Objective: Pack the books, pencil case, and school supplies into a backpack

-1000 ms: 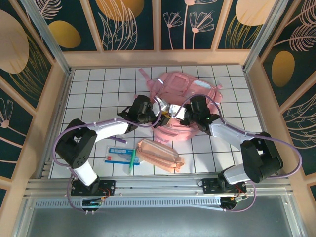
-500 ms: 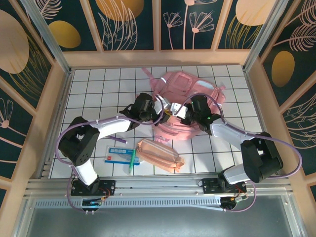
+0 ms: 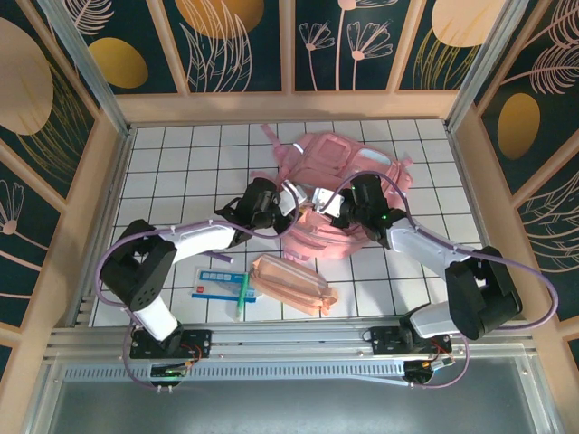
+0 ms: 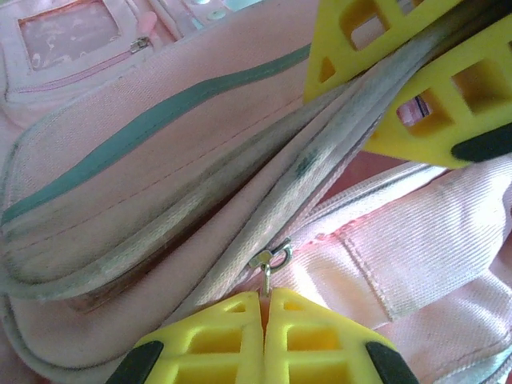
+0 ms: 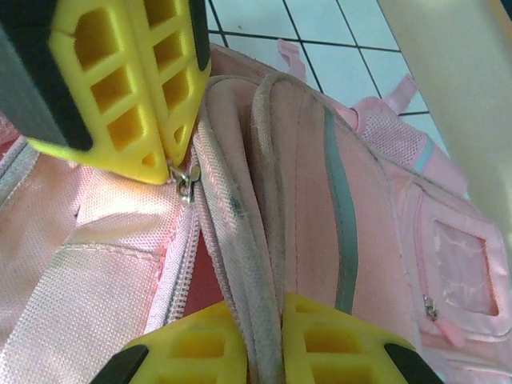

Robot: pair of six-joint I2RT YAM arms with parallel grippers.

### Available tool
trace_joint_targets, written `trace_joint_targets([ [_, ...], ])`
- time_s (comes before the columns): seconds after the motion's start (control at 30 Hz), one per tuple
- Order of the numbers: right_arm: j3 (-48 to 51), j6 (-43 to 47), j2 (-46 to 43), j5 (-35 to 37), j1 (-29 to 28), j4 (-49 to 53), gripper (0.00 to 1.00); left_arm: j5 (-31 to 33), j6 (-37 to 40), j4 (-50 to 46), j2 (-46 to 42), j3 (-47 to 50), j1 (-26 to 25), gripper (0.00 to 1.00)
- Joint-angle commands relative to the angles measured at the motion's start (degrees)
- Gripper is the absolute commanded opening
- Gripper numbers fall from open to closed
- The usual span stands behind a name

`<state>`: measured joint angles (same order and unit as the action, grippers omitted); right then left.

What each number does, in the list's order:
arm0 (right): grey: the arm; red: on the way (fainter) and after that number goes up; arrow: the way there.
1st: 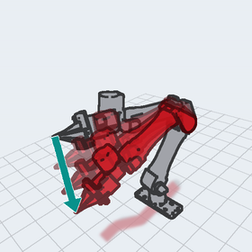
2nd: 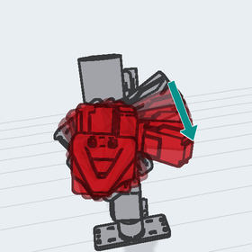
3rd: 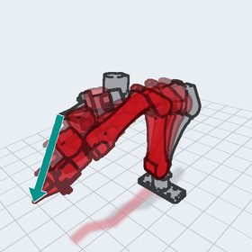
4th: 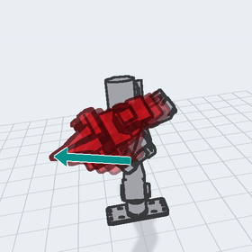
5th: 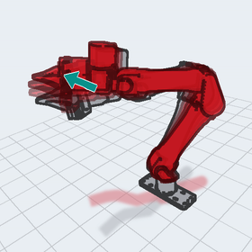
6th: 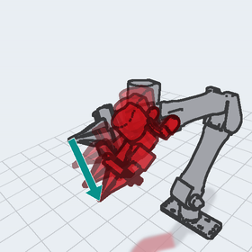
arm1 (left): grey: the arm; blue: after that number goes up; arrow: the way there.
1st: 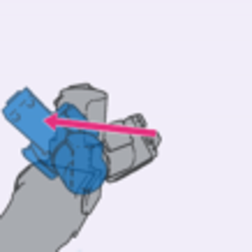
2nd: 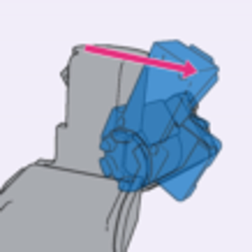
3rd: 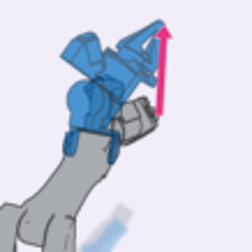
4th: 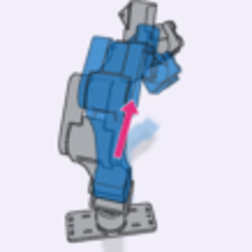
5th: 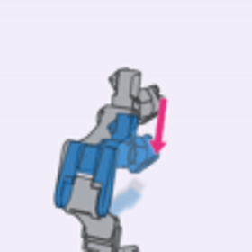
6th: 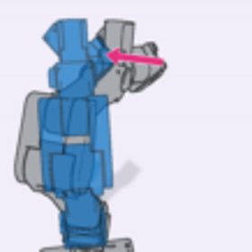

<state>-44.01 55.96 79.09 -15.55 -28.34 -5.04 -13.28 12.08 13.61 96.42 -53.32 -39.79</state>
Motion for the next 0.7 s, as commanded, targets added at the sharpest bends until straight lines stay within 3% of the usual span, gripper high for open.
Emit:
trace_joint_targets([
  [0.0, -1.76, 3.20, -3.48, -4.23, -0.47, -3.79, 0.00, 1.41, 0.79, -3.71, -1.20, 2.39, 3.47, 0.00],
  [0.17, -1.02, 6.67, -4.08, -3.97, -0.42, -1.33, 0.00, 2.72, -2.79, 3.14, -5.25, 7.55, 10.21, 0.00],
  [0.27, -0.14, 10.31, -4.79, -4.77, -0.46, 0.47, 0.00, 5.93, -2.93, 4.64, -6.55, 8.42, 11.23, 0.00],
  [0.37, 1.37, 12.18, -4.68, -2.56, -1.08, -0.31, 0.00, 0.02, -2.91, 2.22, -6.01, 6.27, 11.24, 0.00],
  [0.4, 1.73, 11.11, -4.52, -1.59, -1.32, -1.81, 0.09, -1.67, -3.85, 1.84, -5.69, 5.59, 11.16, 0.00],
  [0.43, 2.19, 9.70, -4.28, -0.32, -1.67, -3.71, 0.24, -3.46, -5.06, 1.72, -5.38, 5.10, 11.06, 0.00],
  [0.67, 0.08, 2.95, 1.25, 13.91, -7.26, -11.98, 0.44, -5.25, -8.48, 3.34, -4.78, 3.33, 5.72, 0.00],
])
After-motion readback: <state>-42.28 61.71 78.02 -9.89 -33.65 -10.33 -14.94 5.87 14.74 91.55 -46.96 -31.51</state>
